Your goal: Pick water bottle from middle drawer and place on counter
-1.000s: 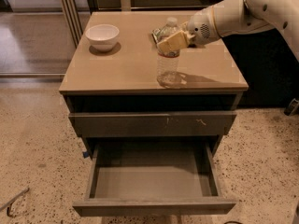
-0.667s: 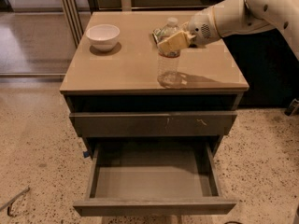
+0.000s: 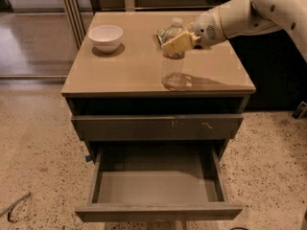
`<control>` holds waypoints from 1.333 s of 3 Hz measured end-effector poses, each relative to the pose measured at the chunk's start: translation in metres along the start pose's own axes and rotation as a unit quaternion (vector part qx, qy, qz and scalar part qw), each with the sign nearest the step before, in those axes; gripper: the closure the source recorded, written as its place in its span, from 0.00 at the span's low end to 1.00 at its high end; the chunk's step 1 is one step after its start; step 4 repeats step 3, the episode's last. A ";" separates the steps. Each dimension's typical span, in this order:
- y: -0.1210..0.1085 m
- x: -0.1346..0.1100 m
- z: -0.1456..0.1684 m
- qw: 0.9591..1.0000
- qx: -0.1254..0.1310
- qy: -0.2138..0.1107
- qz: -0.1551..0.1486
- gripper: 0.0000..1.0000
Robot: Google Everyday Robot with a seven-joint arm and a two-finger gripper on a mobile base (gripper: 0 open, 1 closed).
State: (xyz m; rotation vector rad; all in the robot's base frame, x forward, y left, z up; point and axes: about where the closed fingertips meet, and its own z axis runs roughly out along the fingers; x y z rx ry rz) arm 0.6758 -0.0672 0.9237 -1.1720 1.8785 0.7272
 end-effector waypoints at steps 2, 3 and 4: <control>0.000 0.000 0.000 1.000 0.000 0.000 0.000 0.00; 0.000 0.000 0.000 1.000 0.000 0.000 0.000 0.00; 0.000 0.000 0.000 1.000 0.000 0.000 0.000 0.00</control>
Offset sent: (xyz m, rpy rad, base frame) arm 0.0000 0.0000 0.0000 0.0000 0.0000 0.0000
